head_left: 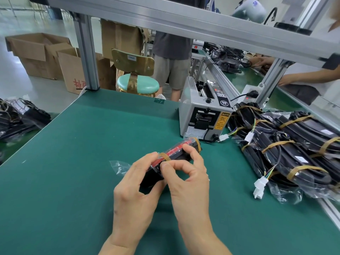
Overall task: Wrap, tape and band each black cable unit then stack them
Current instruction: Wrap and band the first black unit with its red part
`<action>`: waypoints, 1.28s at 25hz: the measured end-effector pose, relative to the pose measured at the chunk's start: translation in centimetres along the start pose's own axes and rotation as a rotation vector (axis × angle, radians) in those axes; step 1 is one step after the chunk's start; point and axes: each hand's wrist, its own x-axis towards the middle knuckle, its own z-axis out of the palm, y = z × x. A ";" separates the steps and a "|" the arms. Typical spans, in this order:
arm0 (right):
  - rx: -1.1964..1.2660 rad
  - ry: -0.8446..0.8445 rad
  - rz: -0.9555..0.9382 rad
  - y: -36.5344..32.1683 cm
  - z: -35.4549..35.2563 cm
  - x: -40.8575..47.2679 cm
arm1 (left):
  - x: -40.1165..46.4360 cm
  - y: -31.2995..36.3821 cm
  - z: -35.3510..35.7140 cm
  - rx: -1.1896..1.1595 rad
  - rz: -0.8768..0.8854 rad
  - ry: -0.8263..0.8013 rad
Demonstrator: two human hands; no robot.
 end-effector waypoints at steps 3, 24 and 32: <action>0.059 0.012 0.016 0.1 0.2 -0.1 | 0.0 0.0 0.0 -0.002 -0.003 0.000; 0.211 0.050 -0.011 0.4 0.8 -0.2 | 0.1 -0.1 -0.1 0.002 0.029 -0.007; 0.188 0.061 -0.026 0.6 0.9 -0.2 | 0.2 -0.1 -0.1 0.004 0.028 -0.007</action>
